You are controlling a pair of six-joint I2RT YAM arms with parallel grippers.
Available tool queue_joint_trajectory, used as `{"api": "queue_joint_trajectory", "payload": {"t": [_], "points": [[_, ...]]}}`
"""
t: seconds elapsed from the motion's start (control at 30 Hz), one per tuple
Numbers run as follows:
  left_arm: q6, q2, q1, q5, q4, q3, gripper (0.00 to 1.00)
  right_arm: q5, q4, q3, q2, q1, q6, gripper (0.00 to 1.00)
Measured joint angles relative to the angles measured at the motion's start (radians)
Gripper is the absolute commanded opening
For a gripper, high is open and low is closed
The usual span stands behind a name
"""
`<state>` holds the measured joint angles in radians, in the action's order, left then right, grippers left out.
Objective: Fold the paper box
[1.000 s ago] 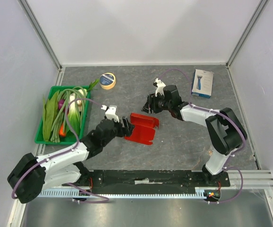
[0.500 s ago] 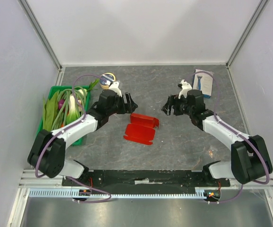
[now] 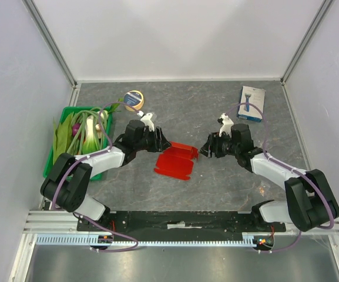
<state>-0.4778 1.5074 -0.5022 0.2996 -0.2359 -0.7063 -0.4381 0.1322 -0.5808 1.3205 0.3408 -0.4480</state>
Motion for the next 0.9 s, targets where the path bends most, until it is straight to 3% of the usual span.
{"api": "queue_joint_trajectory", "payload": {"t": [0.23,0.3,0.43,0.53,0.6,0.7,0.9], "points": [[0.000,0.000,0.001,-0.002,-0.061,0.029,0.47,-0.051,0.066,0.013,0.037,0.027,-0.024,0.45],[-0.001,-0.001,0.001,-0.002,-0.079,0.039,0.47,-0.056,0.090,0.021,0.046,0.036,-0.033,0.48],[-0.001,-0.001,0.001,-0.002,-0.089,0.043,0.47,-0.044,0.106,0.068,-0.013,0.043,-0.056,0.68],[-0.001,-0.001,0.001,-0.002,-0.097,0.048,0.47,0.068,0.045,0.065,-0.117,0.045,-0.051,0.72],[-0.001,-0.002,0.001,-0.003,-0.103,0.053,0.46,0.168,0.005,0.053,-0.192,0.040,-0.041,0.72],[-0.002,-0.007,0.001,-0.003,-0.108,0.059,0.46,0.292,-0.039,0.009,-0.220,0.035,-0.003,0.56],[-0.007,-0.011,0.001,-0.006,-0.123,0.072,0.43,0.390,-0.134,-0.187,0.068,0.055,0.101,0.49]]}}
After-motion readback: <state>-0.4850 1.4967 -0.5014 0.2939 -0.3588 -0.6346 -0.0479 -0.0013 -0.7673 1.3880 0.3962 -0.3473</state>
